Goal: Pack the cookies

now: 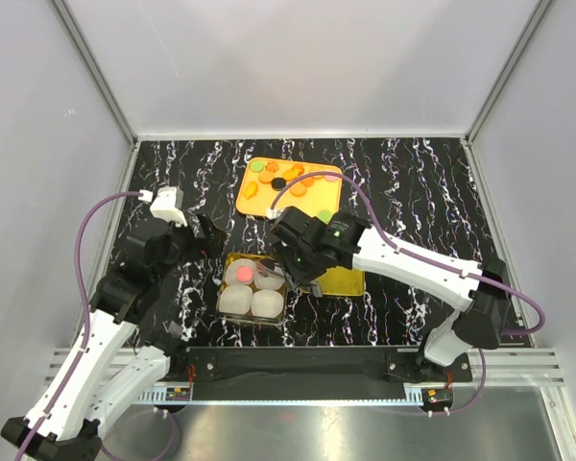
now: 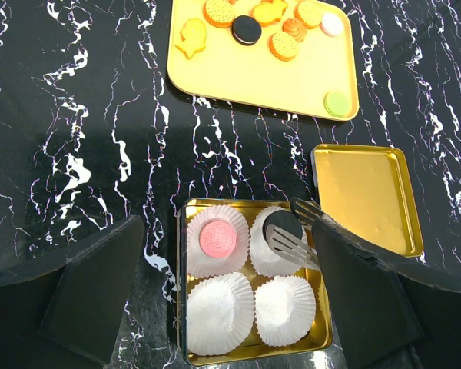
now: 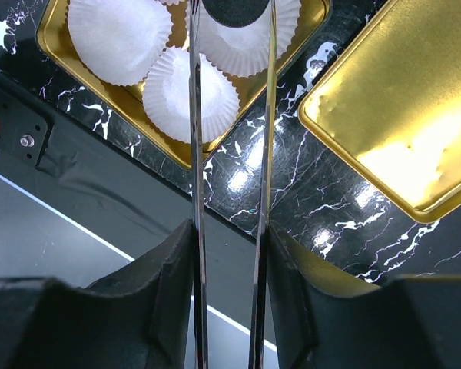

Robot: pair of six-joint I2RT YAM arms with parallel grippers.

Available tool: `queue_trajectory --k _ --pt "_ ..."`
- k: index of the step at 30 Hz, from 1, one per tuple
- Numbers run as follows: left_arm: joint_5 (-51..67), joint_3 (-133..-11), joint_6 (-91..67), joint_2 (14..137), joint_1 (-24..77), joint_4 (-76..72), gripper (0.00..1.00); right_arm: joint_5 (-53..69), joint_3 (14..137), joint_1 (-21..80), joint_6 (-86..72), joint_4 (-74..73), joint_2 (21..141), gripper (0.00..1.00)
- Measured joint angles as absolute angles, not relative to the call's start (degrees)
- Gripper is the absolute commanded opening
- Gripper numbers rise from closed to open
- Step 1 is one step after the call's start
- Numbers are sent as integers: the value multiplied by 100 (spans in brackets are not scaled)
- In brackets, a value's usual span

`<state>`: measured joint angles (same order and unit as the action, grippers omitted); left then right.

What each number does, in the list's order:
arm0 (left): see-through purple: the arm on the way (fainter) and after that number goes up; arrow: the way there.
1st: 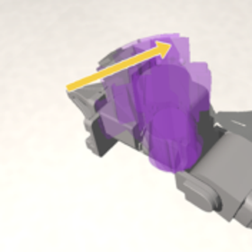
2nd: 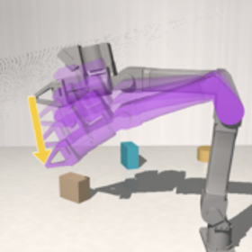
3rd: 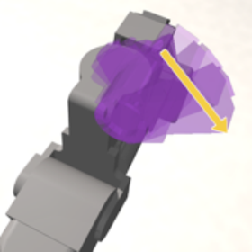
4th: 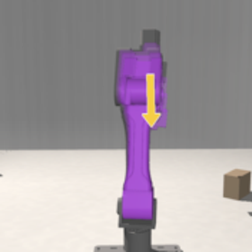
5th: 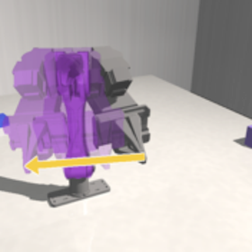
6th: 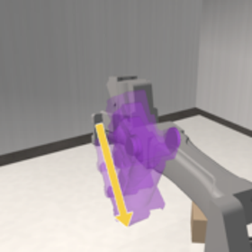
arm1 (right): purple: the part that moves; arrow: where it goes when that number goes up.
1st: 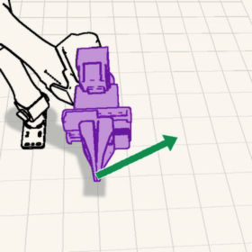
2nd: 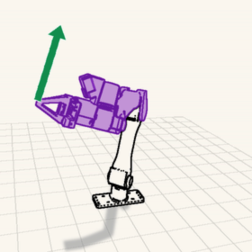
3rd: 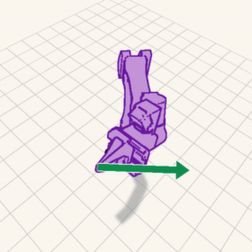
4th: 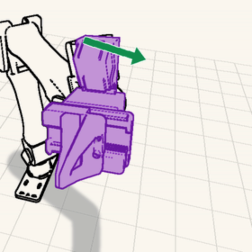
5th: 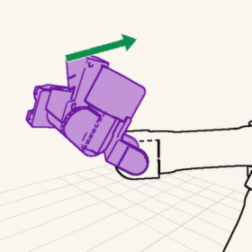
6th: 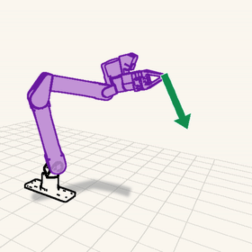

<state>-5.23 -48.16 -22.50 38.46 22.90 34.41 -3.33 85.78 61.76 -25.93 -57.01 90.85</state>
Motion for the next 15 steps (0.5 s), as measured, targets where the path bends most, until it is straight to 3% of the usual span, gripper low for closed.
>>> queue_trajectory --k 15 --pt "-523 -4816 -2250 3848 2290 3441 99 -331 8259 6248 -2622 -5684 9087 51"
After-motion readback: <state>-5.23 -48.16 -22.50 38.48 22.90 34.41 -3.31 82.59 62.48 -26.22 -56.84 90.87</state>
